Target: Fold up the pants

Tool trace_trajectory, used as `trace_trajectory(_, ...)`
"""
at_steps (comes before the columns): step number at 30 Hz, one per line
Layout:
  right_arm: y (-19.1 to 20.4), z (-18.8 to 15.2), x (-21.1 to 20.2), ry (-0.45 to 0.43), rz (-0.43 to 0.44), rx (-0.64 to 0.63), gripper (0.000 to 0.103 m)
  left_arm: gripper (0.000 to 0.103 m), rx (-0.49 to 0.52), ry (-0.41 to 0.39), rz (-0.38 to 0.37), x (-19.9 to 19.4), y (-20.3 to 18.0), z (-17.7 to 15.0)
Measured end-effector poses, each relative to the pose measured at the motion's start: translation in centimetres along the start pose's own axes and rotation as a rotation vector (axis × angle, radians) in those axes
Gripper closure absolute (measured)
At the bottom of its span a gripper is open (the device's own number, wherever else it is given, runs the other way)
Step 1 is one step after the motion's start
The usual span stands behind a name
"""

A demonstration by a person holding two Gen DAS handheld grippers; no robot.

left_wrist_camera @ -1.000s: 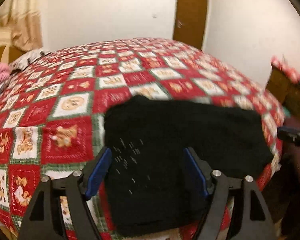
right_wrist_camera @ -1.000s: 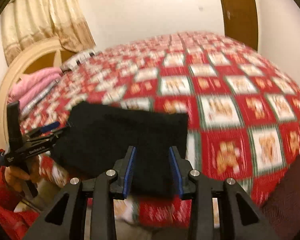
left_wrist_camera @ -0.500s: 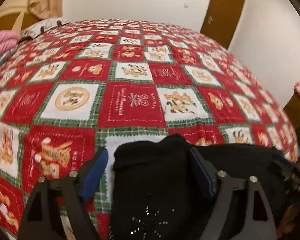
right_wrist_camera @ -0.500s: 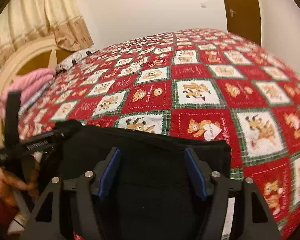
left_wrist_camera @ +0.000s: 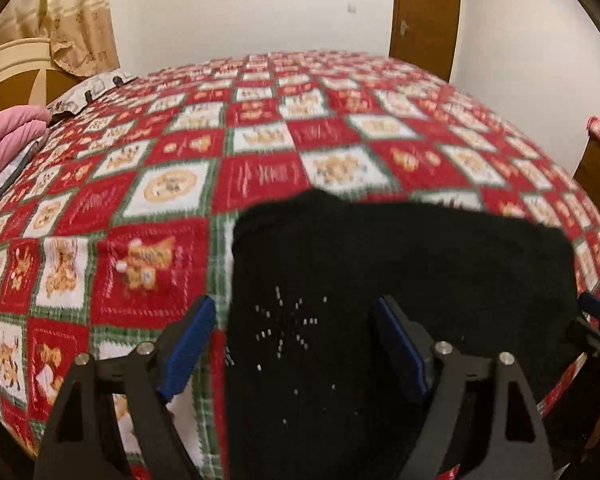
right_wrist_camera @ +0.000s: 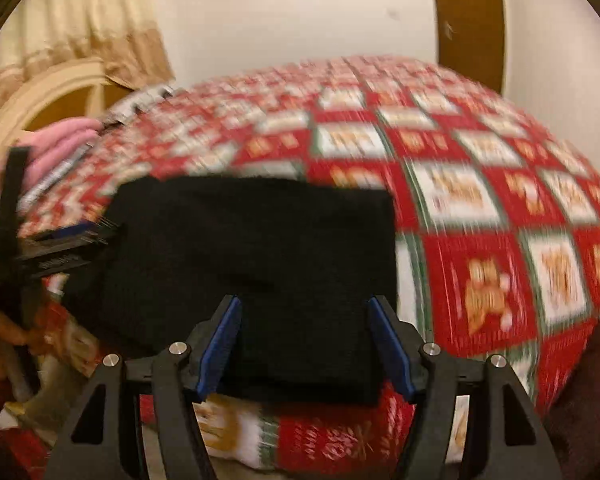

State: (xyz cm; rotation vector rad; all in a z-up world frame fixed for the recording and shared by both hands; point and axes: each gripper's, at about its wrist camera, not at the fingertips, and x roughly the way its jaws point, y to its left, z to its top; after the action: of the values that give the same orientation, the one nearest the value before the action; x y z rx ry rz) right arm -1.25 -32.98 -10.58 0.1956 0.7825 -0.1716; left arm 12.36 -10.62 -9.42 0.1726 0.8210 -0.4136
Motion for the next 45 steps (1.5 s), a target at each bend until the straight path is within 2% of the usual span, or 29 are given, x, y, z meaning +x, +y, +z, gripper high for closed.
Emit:
trace_trajectory(4, -0.5, -0.4, 0.6, 0.01, -0.007, 0.026, 0.032, 0.011, 0.022, -0.005, 0.032, -0.2, -0.2, -0.5)
trace_trajectory(7, -0.8, -0.4, 0.2, 0.008, 0.01, 0.049, 0.032, 0.01, 0.032, -0.01, 0.04, -0.9, -0.1, -0.7)
trace_trajectory(10, -1.9, -0.1, -1.2, -0.037, 0.061, 0.134, 0.032, 0.01, 0.051, -0.019, 0.051, -1.6, -0.3, -0.9)
trace_trajectory(15, -3.0, 0.8, -3.9, -0.137, 0.104, 0.228, 0.032, 0.01, 0.055, -0.029, 0.036, -2.8, -0.4, -1.3)
trace_trajectory(17, -3.3, 1.0, -4.4, -0.15, 0.11, 0.256, 0.032, 0.01, 0.058, -0.027, 0.033, -3.0, -0.6, -1.4)
trace_trajectory(22, -4.0, 1.0, -4.4, -0.137, 0.126, 0.303, 0.032, 0.01, 0.077, -0.039, 0.019, -3.9, -1.4, -1.5)
trace_trajectory(28, -4.2, 1.1, -4.8, -0.158, 0.071, 0.284, 0.032, 0.01, 0.09, -0.038, 0.008, -4.1, -2.0, -1.8)
trace_trajectory(31, -4.7, 1.0, -4.3, -0.137, 0.064, 0.29, 0.032, 0.01, 0.081, -0.027, 0.001, -3.8, -1.8, -1.8)
trace_trajectory(37, -7.0, 0.3, -3.2, -0.113, 0.101, 0.394, 0.032, 0.01, -0.006, -0.06, -0.017, -4.1, 0.9, -1.2)
trace_trajectory(38, -7.2, 0.3, -2.9, -0.109, 0.111, 0.406, 0.032, 0.007, -0.024, -0.059, -0.026, -3.8, 1.3, -1.0)
trace_trajectory(42, -7.4, 0.3, -1.7, -0.099, 0.129, 0.423, 0.032, 0.005, -0.045, -0.03, -0.034, -2.0, 1.8, -0.5)
trace_trajectory(45, -7.1, 0.2, -0.2, -0.065, 0.123, 0.412, 0.032, 0.005, -0.083, 0.033, -0.059, -0.2, 2.3, -0.8)
